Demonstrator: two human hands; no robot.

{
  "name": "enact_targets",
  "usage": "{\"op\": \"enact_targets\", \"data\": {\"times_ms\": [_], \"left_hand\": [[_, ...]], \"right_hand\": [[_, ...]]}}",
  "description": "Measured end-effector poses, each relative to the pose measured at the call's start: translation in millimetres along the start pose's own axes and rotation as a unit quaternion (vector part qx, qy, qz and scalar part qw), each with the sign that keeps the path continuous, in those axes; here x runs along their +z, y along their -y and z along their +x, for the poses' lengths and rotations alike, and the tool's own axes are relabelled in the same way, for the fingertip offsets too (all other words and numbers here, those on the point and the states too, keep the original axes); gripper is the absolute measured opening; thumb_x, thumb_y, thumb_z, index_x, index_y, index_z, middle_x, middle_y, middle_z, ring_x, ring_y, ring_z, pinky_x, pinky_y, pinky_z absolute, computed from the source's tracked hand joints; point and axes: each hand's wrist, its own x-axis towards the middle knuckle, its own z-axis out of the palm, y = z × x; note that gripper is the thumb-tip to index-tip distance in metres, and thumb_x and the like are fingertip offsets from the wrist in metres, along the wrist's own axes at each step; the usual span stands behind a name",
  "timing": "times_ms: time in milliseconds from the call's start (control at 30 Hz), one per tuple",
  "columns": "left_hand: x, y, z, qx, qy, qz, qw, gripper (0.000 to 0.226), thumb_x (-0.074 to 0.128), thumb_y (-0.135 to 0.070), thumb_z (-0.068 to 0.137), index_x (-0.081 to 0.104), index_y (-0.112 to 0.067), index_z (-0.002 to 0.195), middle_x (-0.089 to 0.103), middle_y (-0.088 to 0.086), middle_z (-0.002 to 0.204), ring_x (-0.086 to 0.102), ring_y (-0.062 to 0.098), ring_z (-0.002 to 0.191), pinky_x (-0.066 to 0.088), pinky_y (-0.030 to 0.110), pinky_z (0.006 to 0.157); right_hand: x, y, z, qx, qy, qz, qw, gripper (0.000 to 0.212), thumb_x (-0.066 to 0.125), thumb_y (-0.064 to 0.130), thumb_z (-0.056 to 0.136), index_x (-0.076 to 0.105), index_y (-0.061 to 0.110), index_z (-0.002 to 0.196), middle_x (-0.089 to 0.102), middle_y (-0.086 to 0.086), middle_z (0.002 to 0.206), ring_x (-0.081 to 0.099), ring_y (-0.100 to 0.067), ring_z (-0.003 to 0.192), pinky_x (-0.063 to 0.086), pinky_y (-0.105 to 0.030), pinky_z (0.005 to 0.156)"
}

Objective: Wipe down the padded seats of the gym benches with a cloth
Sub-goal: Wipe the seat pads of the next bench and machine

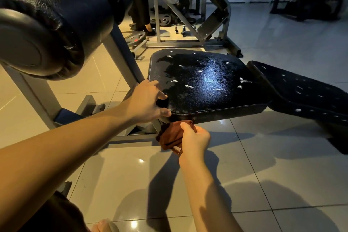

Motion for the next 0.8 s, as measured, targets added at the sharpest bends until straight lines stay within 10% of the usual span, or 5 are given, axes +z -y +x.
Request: {"op": "enact_targets", "data": {"times_ms": [300,467,700,800], "left_hand": [[-2.2,-2.6,-2.0,0.002,0.006,0.004,1.0,0.06,0.077,-0.059,0.078,0.071,-0.023,0.126,0.057,-0.004,0.118,0.047,0.017,0.116,0.043,0.04,0.097],[-1.9,-2.9,-0.4,0.003,0.009,0.011,1.0,0.062,0.077,-0.059,0.078,0.07,-0.023,0.127,0.057,-0.005,0.119,0.047,0.016,0.115,0.042,0.036,0.094],[-3.6,-6.3,-1.1,0.003,0.006,0.006,1.0,0.06,0.078,-0.056,0.078,0.071,-0.021,0.126,0.058,-0.002,0.121,0.047,0.018,0.116,0.041,0.035,0.092],[-3.5,-5.7,-2.3,-0.003,0.008,0.0,1.0,0.061,0.079,-0.056,0.078,0.071,-0.021,0.126,0.058,-0.003,0.119,0.047,0.017,0.115,0.043,0.037,0.094]], "right_hand": [[-4.6,0.0,-0.7,0.017,-0.005,0.013,1.0,0.011,0.069,0.01,0.091,0.069,0.007,0.081,0.072,-0.015,0.077,0.072,-0.033,0.073,0.053,-0.029,0.043],[1.5,4.8,4.9,-0.014,-0.032,0.014,0.999,0.016,0.071,0.027,0.074,0.069,0.012,0.077,0.073,-0.014,0.078,0.072,-0.036,0.075,0.06,-0.061,0.058],[-2.2,6.4,10.1,-0.036,-0.041,0.023,0.998,0.031,0.073,0.04,0.066,0.069,0.013,0.082,0.075,-0.012,0.082,0.074,-0.033,0.077,0.062,-0.06,0.066],[-8.0,15.3,9.2,-0.006,-0.038,0.004,0.999,0.014,0.075,0.021,0.079,0.068,0.009,0.078,0.072,-0.016,0.079,0.072,-0.037,0.076,0.06,-0.062,0.062]]}}
